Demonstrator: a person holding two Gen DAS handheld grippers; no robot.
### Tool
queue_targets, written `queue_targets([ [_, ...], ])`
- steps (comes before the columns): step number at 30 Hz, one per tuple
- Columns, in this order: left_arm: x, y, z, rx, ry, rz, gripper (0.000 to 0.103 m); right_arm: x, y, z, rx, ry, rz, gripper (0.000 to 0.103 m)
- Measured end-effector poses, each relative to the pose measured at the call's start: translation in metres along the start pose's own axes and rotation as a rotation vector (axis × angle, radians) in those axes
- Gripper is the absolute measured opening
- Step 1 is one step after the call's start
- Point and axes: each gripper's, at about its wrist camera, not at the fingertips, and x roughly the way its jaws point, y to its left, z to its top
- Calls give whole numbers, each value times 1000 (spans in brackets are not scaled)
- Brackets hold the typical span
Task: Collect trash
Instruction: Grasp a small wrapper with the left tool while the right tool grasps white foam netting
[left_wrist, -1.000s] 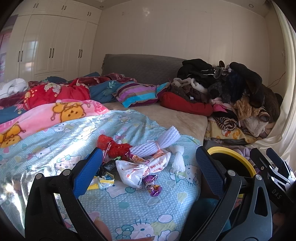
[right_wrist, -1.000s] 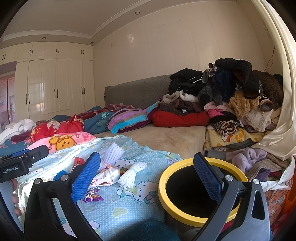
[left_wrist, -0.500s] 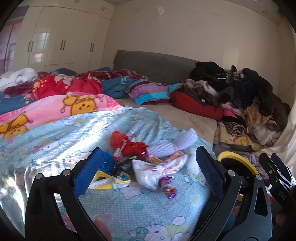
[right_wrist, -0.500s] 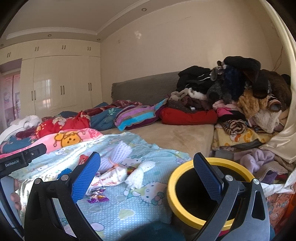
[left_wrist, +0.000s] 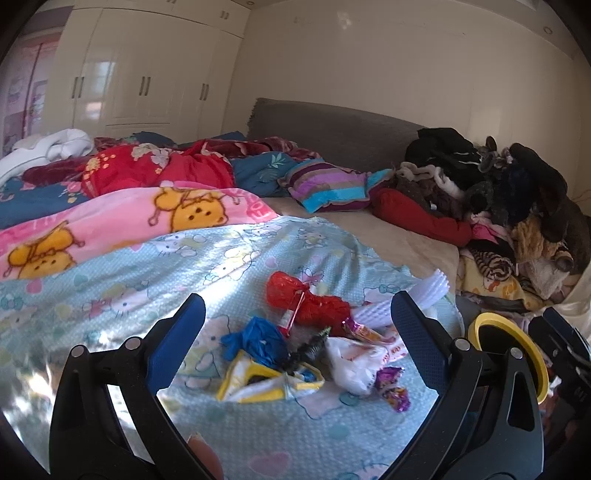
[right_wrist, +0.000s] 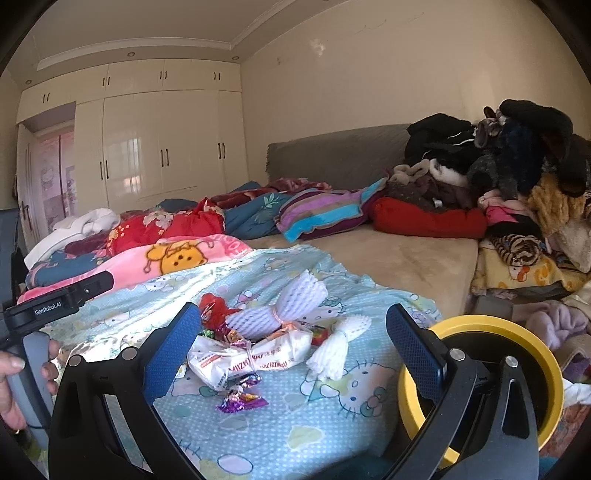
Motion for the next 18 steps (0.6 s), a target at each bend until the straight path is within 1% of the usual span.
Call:
queue_targets([
  [4,17,1,10,59,11,-48,92,19,-3,8,4,31,10,98],
  [9,43,-3,18,71,54,-101,92,56,-8,16,-3,101,-23,98],
  [11,55,-5,19,63,76,-131,92,75,-15,19,35,140,-21,98],
  [15,79,-5,17,36,137,-174,92,106,-25,21,93,190,-31,98],
  [17,86,-4,13,51,148,-195,92,122,-30,21,127,229,-31,98],
  [18,89,-3,10,62,156,-208,90,131,-32,21,139,252,-28,98],
])
